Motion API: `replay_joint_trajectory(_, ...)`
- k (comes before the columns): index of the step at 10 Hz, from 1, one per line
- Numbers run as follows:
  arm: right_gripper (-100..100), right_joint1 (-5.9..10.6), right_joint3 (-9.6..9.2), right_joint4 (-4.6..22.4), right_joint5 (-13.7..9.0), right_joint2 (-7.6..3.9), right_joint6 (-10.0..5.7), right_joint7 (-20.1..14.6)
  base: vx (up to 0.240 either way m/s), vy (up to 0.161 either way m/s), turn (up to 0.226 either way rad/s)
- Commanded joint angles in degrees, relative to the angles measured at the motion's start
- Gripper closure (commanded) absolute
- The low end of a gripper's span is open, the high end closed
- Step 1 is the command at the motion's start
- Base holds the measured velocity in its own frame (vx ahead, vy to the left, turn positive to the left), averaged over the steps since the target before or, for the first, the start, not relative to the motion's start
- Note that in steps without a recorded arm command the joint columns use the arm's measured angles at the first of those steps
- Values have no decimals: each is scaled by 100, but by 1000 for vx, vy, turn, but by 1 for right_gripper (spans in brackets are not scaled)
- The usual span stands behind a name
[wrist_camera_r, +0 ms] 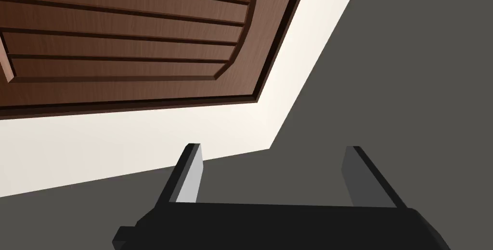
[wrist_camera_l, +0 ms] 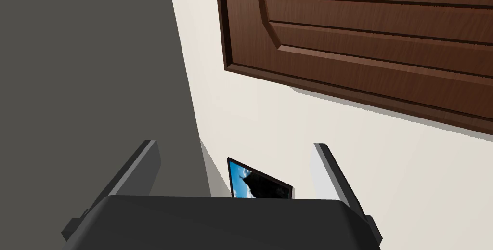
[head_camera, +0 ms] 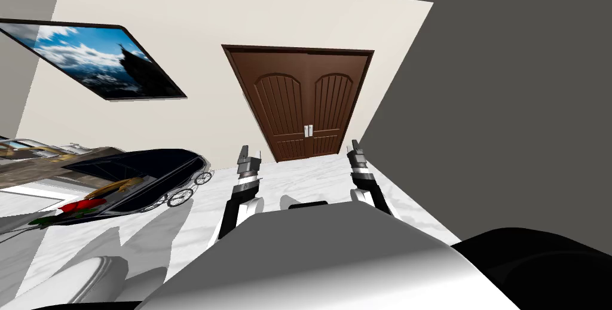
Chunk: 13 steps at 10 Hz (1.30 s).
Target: Pull the door open
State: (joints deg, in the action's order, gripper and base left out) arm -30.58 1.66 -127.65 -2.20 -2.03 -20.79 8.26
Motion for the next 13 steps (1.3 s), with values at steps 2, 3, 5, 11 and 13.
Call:
replay_joint_trajectory(2, -100, 128, 47, 269, 67, -74, 20, -133, 133, 26, 33)
replay_joint_trajectory(3, -100, 184, 68, 387, 96, -100, 29, -192, 139, -10, 42)
replay_joint_trajectory(5, -100, 274, 101, 575, 143, -140, 44, -285, 114, -24, 29)
replay_joint_trajectory(11, -100, 589, 214, 1229, 305, -248, 93, -610, 118, 1, 31)
replay_joint_trajectory(13, -100, 682, 247, 1421, 353, -272, 108, -705, 122, -5, 35)
